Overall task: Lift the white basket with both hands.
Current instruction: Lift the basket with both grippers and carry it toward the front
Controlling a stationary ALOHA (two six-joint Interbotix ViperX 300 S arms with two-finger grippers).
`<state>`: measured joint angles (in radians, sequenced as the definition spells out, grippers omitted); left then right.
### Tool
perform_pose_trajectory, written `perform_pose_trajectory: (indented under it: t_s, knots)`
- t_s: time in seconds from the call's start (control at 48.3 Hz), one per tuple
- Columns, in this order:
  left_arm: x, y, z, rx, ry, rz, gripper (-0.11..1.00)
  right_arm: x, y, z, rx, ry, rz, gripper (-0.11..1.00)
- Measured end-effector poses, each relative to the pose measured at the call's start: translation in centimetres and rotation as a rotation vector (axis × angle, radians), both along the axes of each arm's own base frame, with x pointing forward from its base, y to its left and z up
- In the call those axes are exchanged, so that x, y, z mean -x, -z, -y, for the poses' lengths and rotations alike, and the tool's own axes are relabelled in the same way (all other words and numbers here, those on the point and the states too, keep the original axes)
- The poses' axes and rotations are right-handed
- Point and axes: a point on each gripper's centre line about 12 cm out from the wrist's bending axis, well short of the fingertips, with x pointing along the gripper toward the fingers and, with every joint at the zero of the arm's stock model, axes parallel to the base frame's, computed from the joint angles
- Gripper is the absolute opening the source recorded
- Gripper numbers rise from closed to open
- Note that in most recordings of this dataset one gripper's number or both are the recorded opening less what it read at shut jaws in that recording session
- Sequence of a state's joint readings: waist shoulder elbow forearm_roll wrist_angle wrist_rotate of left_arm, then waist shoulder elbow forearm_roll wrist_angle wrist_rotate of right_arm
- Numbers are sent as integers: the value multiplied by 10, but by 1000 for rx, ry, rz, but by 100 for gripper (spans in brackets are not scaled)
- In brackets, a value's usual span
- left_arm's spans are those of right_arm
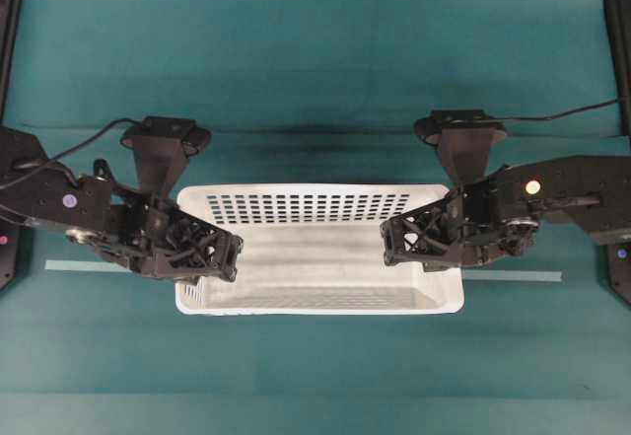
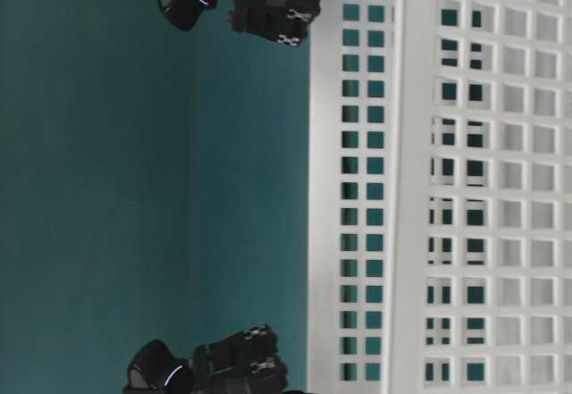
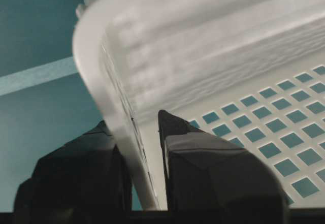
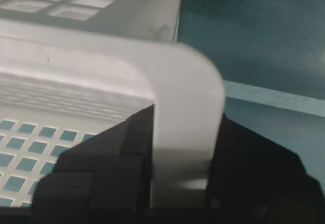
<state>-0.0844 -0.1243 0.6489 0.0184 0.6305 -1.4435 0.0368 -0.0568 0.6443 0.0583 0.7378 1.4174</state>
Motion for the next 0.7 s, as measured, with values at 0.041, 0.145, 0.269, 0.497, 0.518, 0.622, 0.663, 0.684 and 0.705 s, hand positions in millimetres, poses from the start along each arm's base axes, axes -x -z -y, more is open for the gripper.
perform_pose_trajectory:
  t_s: [0.041, 0.145, 0.269, 0.497, 0.518, 0.622, 0.663, 0.684, 0.705]
  knots:
    - [0, 1, 0, 0, 0, -2, 9, 0, 0, 0, 0, 0, 2, 17]
    - [0, 1, 1, 0, 2, -3, 9, -1, 1, 0, 0, 0, 2, 17]
    - [0, 2, 0, -2, 2, -6, 9, -1, 1, 0, 0, 0, 0, 17]
    - [3, 8, 1, -2, 5, -1, 9, -3, 2, 0, 0, 3, 12, 17]
    - [3, 8, 1, -2, 5, 6, 9, -3, 2, 1, -1, 7, 15, 17]
    - [3, 9, 1, -3, 13, 23, 9, -3, 3, 0, -3, 15, 22, 17]
    - [3, 8, 1, -5, 18, 28, 9, -3, 4, 1, -2, 17, 22, 20]
    - [3, 9, 1, -7, 21, 25, 10, -2, 4, 1, -2, 19, 21, 22]
    - [3, 9, 1, -11, 29, 27, 11, -2, 4, 0, -1, 16, 21, 25]
